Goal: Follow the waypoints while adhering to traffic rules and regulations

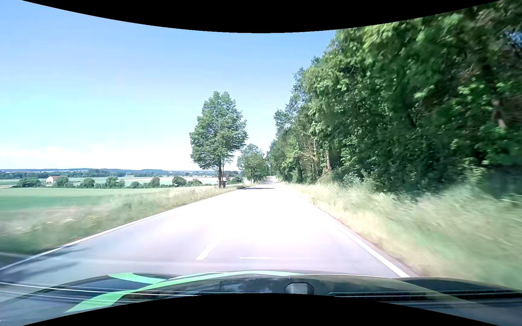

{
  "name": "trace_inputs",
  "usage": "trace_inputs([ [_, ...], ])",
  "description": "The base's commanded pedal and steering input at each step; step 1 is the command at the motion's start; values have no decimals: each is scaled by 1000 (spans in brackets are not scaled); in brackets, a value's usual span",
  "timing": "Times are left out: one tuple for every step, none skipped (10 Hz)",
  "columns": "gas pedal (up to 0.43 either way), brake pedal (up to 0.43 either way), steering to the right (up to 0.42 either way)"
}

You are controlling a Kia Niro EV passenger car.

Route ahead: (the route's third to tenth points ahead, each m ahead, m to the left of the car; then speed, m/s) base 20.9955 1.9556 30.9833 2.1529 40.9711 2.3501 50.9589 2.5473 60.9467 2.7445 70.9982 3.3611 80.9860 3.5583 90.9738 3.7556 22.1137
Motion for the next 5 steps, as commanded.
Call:
trace_inputs([
  [169,0,0],
  [169,0,0],
  [169,0,0],
  [169,0,0],
  [138,0,0],
])
